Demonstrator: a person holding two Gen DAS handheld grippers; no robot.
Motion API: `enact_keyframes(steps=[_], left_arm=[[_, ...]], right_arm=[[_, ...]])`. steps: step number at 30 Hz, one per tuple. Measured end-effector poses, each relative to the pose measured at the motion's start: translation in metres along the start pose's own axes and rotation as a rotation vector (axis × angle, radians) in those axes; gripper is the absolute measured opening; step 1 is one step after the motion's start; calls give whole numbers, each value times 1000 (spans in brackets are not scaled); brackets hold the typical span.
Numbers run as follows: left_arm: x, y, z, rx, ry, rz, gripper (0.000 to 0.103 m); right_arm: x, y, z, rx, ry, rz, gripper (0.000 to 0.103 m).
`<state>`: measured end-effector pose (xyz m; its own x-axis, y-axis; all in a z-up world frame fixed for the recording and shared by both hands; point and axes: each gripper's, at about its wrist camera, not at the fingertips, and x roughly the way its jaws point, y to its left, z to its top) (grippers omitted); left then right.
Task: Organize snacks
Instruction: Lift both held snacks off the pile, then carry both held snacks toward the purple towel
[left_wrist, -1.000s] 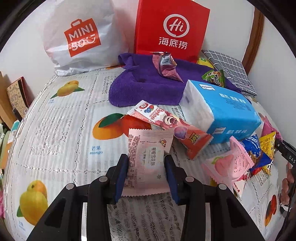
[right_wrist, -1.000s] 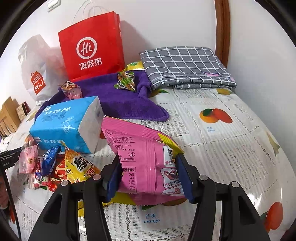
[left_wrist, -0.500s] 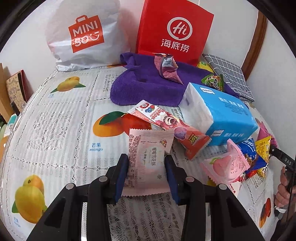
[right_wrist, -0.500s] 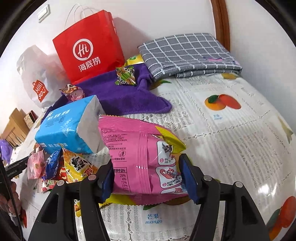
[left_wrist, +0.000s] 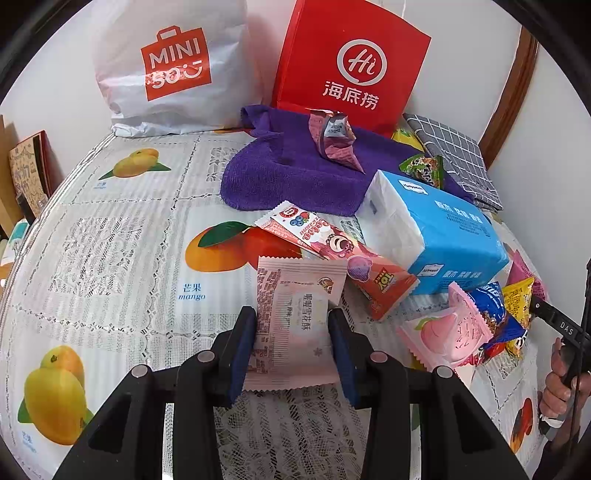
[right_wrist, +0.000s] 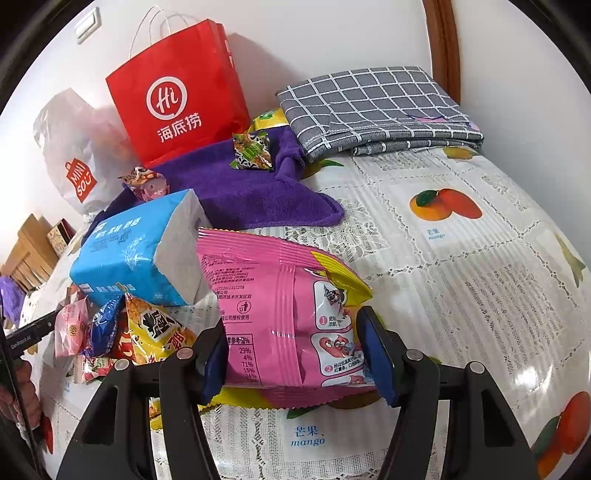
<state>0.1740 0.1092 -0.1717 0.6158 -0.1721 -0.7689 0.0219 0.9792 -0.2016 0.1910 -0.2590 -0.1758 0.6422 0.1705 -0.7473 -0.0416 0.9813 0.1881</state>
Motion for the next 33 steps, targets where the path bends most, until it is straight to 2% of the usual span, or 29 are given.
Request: enact_keyframes(steps=[12,20,23,28,33], left_arm=[[-3,2,0,-14,-10,-19,37],[-13,3,-3,-21,-33,-39,35],[-21,0,-6,-5,-57,-52,35],[-28,-8,-11,29,-72,-77,35],[-35,-10,-10,32,-76,-104,35]], right_arm=[[-2,-3,0,20,4,23,61],[-15,-8,-3,54,-31,-1,59],[-26,-5,-8,36,-38,-21,58],[-59,4,-14,38,-65,25,58],[-88,21,-14,17,-105,34,58]])
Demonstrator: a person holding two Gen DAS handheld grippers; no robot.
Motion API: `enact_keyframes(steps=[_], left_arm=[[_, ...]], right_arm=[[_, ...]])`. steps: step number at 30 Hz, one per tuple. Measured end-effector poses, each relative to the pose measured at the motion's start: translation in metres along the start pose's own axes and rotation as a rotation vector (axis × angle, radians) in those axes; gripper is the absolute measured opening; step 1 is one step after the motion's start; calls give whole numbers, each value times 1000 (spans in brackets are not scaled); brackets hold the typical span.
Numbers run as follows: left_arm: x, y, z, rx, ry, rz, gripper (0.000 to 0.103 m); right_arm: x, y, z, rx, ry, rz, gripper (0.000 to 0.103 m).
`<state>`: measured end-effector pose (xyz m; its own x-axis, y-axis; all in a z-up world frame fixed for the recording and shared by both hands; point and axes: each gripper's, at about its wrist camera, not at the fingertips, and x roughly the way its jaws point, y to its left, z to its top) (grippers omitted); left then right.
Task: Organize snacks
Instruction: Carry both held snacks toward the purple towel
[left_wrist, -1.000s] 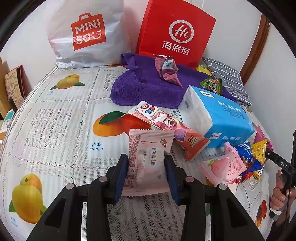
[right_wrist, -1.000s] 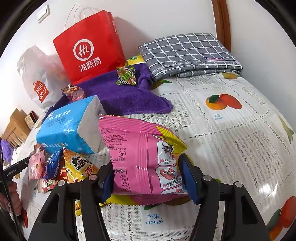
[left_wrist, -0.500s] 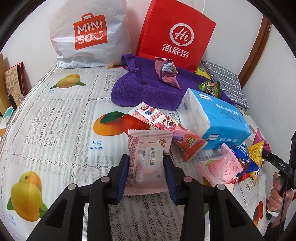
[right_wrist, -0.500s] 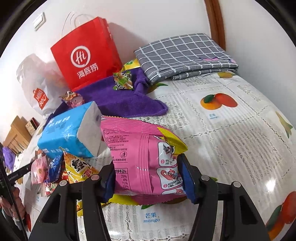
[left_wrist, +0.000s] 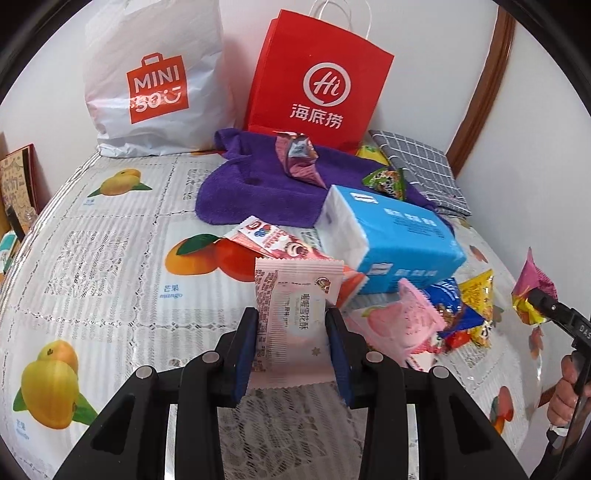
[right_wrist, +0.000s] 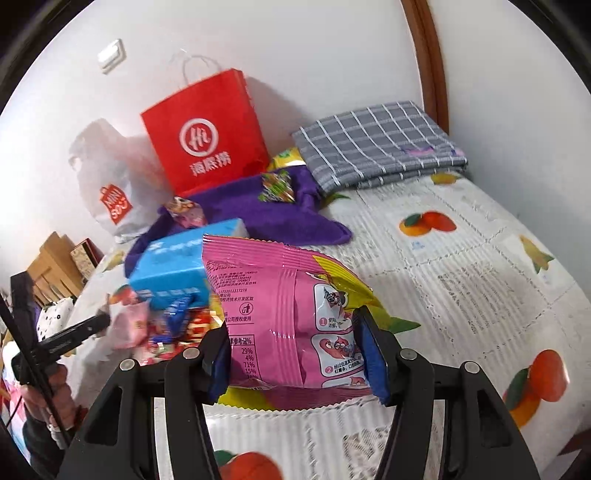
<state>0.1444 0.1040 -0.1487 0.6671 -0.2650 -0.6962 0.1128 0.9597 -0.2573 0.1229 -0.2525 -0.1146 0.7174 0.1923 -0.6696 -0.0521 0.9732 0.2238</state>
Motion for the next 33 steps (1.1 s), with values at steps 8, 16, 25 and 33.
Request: enact_keyframes(steps=[8,16,25,33], left_arm=[[-24,-15,-4,-8,-5,-13,35],[-43,-38,15,-20,-8,-54,35],[-49,-75,42,-9,2,-69,35],[-46,-99,62,15,-2,-69,35]], right_arm=[[-18,31,5,-63,-16,19,58],[-21,53,15,-97,-13,33,58],[-27,68,38,-121,-13,34,58],[-23,73,57,-122,-14,54,58]])
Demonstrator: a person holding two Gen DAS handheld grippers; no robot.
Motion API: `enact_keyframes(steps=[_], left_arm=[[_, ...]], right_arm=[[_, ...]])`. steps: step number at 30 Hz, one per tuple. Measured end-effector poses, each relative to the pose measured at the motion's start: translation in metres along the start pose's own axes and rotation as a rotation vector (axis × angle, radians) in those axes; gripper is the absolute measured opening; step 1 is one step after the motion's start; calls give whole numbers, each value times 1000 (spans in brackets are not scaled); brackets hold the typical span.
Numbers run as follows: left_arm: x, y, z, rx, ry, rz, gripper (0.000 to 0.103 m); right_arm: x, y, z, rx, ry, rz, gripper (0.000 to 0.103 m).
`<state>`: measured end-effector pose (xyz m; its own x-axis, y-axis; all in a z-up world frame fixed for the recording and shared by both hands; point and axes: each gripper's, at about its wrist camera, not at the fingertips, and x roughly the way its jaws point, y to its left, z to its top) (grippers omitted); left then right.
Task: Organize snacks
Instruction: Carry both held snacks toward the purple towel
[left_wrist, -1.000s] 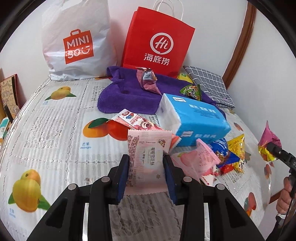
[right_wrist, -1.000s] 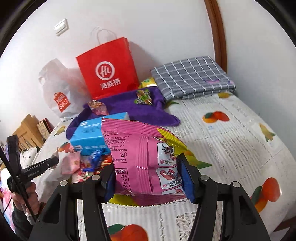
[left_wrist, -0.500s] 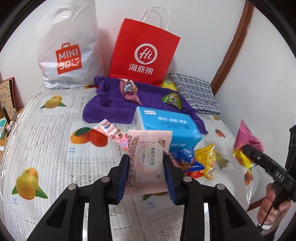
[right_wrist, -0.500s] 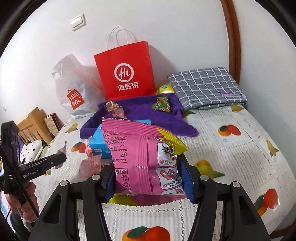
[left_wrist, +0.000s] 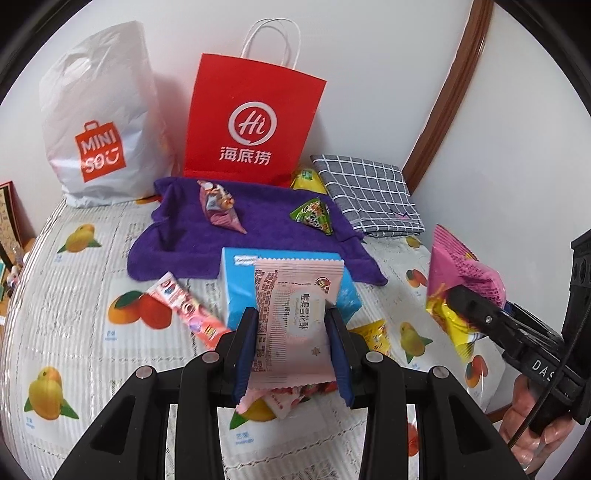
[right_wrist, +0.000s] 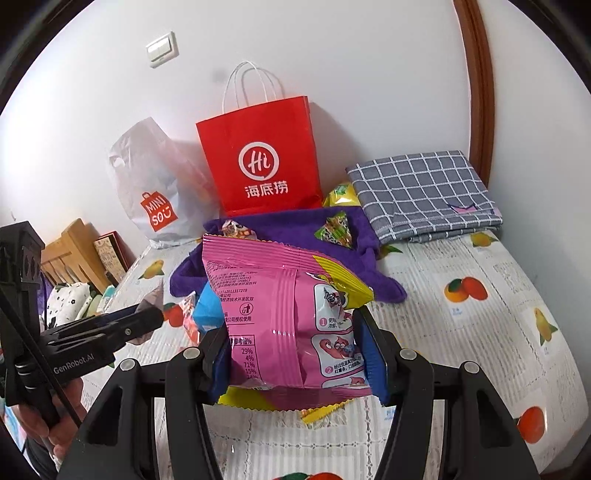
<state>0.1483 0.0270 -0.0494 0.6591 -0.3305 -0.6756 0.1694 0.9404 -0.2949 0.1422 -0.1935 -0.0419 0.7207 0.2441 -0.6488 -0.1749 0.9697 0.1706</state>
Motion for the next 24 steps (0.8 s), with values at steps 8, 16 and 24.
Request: enact_keyframes(steps=[8,16,24], left_arm=[[7,-8,17,-3,-6,16,35],[17,-4,36,-18,1,21,35],[28,14,54,-59,2,10,35]], right_arm=[[6,3,21,-20,-7,12,58],[20,4,43,-35,-11,18,58],[42,-2,69,-26,-7,30,58]])
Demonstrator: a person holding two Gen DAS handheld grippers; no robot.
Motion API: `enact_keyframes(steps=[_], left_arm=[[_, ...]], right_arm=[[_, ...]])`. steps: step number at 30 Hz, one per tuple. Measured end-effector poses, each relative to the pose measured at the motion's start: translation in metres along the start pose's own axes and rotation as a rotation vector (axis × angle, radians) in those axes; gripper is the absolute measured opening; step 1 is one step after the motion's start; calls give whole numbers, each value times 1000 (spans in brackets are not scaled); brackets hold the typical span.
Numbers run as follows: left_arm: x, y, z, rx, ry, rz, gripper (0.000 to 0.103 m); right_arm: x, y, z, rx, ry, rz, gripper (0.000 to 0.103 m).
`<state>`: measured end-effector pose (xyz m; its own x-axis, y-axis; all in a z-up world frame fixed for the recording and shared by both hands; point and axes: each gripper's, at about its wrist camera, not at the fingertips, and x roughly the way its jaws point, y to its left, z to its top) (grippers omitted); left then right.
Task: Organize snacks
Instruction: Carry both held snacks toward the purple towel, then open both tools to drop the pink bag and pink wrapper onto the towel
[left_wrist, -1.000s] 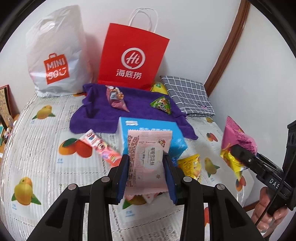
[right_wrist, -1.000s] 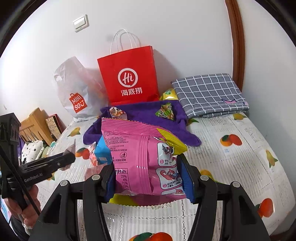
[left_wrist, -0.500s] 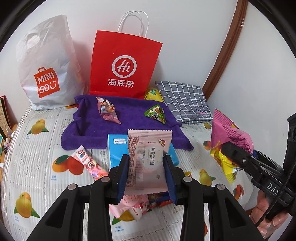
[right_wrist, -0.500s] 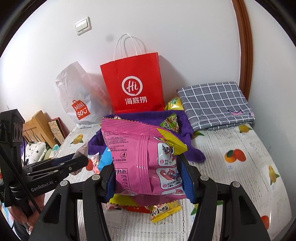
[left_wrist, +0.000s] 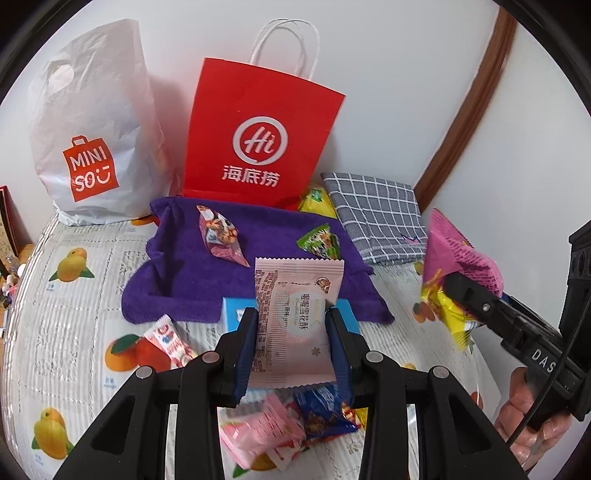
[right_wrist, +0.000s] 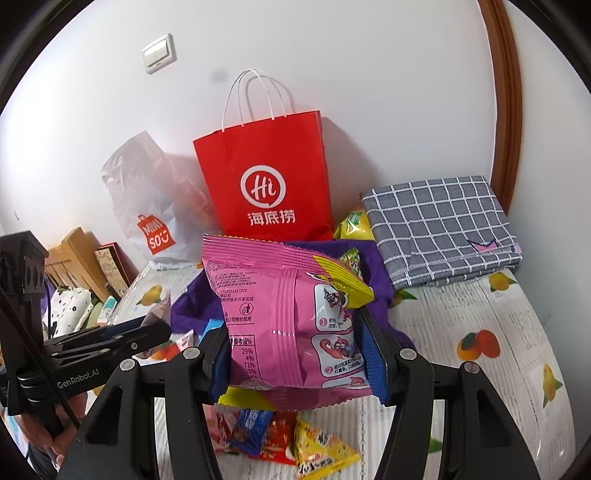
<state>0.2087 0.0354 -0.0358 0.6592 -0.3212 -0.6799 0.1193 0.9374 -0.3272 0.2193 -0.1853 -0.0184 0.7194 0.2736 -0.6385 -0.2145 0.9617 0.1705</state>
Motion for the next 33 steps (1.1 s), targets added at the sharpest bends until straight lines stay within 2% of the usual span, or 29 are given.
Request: enact_keyframes(steps=[11,19,23,33], left_arm=[[23,17,29,-54,23,-46,35],[39,23,52,-72,20,-60,35],[50,35,60,-86,20,-35,35],[85,87,60,-178,66,50,35]], right_arm=[[31,-14,36,56,-7,41,58],[65,-15,50,36,16,42,58],[86,-23,50,43,34,65,58],[151,-51,34,88,146,39,58]])
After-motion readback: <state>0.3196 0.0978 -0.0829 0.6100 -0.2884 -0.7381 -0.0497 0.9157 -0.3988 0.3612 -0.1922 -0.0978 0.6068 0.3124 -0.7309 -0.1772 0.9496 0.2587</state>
